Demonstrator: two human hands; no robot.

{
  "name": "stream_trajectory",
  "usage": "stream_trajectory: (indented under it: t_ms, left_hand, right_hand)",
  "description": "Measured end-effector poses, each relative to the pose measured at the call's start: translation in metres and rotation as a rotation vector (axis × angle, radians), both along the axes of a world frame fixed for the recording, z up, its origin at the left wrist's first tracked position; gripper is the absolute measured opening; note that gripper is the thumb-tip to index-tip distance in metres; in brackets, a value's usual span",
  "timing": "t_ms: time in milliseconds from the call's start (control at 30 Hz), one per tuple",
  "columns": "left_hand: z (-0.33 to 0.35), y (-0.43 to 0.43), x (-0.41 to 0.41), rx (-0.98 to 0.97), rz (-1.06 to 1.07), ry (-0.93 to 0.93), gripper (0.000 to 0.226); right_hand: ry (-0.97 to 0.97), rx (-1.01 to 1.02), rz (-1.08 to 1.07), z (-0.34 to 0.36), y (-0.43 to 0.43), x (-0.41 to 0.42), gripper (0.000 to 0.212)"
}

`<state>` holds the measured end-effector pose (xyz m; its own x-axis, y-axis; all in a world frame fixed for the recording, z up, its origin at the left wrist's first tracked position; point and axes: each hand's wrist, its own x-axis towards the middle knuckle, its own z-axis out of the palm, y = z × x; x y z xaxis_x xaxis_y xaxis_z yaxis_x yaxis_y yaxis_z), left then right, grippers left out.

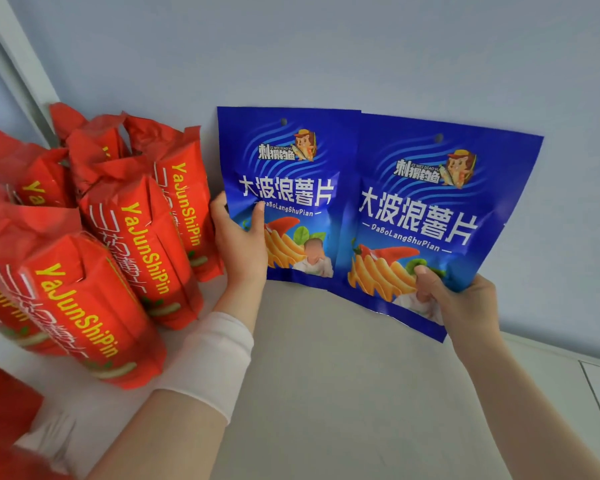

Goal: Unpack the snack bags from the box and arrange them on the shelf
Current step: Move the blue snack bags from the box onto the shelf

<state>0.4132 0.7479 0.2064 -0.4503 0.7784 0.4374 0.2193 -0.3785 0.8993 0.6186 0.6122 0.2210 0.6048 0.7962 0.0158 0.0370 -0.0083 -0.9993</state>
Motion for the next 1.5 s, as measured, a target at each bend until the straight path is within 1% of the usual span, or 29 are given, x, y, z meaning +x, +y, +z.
stream_trajectory:
  t_ms: [67,167,267,333,433,533,600,700,767,833,867,900,967,1033,1167,1267,1400,1500]
  left_hand:
    - [-0.004,0.000,0.002,0.000,0.002,0.002,0.047]
    - [-0.007,-0.002,0.007,-0.016,0.024,0.020,0.059]
    - [-0.009,-0.005,0.014,-0.031,0.090,0.078,0.057]
    - [-0.009,-0.008,0.018,-0.013,0.090,0.123,0.056]
    - [-0.013,-0.014,0.021,0.020,0.069,0.194,0.055]
    - [-0.011,-0.023,0.023,0.020,0.054,0.258,0.055]
    - [-0.007,-0.034,0.023,0.014,0.037,0.330,0.055]
    - [-0.005,-0.060,0.021,-0.020,-0.049,0.498,0.056]
    - [-0.009,-0.086,0.015,-0.035,-0.115,0.686,0.057]
    - [-0.013,-0.117,0.006,-0.022,-0.132,0.933,0.055]
    - [-0.012,-0.136,0.000,-0.062,-0.147,1.053,0.054]
    - [-0.009,-0.157,-0.005,-0.145,-0.186,1.163,0.053]
    - [-0.007,-0.195,-0.019,-0.284,-0.226,1.346,0.052]
    - [-0.001,-0.239,-0.037,-0.356,-0.204,1.490,0.053]
    - [0.009,-0.336,-0.088,-0.483,-0.150,1.582,0.052]
    - [0.012,-0.408,-0.138,-0.585,-0.114,1.582,0.051]
    - [0.011,-0.487,-0.214,-0.709,0.006,1.539,0.050]
    - [0.010,-0.542,-0.271,-0.776,0.100,1.489,0.049]
  right_hand:
    - [-0.040,0.009,-0.006,-0.002,0.002,0.001,0.023]
    - [-0.099,0.014,-0.080,-0.007,0.005,0.002,0.023]
    - [-0.192,0.027,-0.191,-0.013,0.007,-0.001,0.044]
    - [-0.199,0.042,-0.235,-0.015,0.007,-0.004,0.053]
    - [-0.183,0.059,-0.270,-0.018,0.009,-0.009,0.053]
    - [-0.213,0.101,-0.324,-0.021,0.009,-0.012,0.053]
    - [-0.267,0.113,-0.356,-0.025,0.004,-0.013,0.055]
    - [-0.414,0.062,-0.389,-0.033,-0.015,-0.018,0.058]
    - [-0.573,0.012,-0.323,-0.039,-0.039,-0.025,0.056]
    - [-0.785,-0.092,-0.176,-0.044,-0.066,-0.036,0.051]
    - [-0.890,-0.150,-0.072,-0.044,-0.080,-0.043,0.051]
    - [-0.989,-0.214,0.053,-0.043,-0.094,-0.051,0.052]
    - [-1.157,-0.345,0.293,-0.038,-0.122,-0.067,0.055]
    - [-1.306,-0.413,0.442,-0.030,-0.151,-0.083,0.056]
    - [-1.447,-0.386,0.597,-0.021,-0.215,-0.127,0.057]
    - [-1.512,-0.338,0.700,-0.018,-0.263,-0.171,0.056]
    - [-1.565,-0.159,0.819,-0.014,-0.316,-0.244,0.055]
    - [-1.566,-0.019,0.914,-0.013,-0.351,-0.310,0.053]
